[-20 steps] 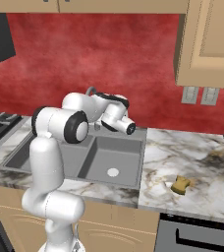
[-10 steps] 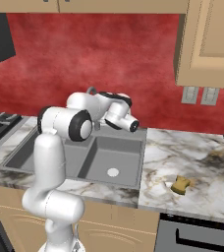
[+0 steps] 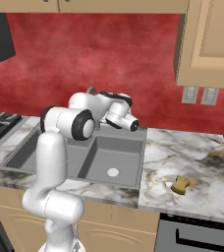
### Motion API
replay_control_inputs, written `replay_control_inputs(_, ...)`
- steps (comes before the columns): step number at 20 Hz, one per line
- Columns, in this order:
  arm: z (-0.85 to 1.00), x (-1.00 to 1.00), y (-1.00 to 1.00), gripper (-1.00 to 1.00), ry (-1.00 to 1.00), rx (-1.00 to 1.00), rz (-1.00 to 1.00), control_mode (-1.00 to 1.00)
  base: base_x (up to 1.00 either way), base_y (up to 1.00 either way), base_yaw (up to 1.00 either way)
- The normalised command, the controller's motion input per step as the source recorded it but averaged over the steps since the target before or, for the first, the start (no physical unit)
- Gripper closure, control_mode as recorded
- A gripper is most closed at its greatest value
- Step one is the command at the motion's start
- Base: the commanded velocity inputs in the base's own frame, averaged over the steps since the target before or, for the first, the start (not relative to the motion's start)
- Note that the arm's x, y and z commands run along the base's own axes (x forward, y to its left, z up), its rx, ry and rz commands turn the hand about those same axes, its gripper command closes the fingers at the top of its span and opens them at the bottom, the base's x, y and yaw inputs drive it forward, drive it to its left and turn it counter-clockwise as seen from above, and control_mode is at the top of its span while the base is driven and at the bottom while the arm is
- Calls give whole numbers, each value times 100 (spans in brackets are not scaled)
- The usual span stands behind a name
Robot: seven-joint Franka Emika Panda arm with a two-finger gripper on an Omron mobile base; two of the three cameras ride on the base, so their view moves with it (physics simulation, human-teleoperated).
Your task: Soak the sponge with water for a few seconds and then drop it inside the sink.
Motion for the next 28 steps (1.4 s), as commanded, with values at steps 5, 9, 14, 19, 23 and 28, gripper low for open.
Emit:
replay_control_inputs(5, -5, 13, 0, -100, 0, 0, 0, -100, 0, 0, 0)
replay_control_inputs(9, -9, 20, 0, -100, 0, 0, 0, -100, 0, 0, 0)
replay_control_inputs(14, -7, 18, 0, -100, 0, 0, 0, -100, 0, 0, 0)
replay_control_inputs(19, -19, 12, 0, -100, 0, 0, 0, -100, 0, 0, 0)
replay_control_inputs(23, -23, 13, 0, -100, 0, 0, 0, -100, 0, 0, 0)
replay_control_inputs(28, -22, 14, 0, -100, 0, 0, 0, -100, 0, 0, 0)
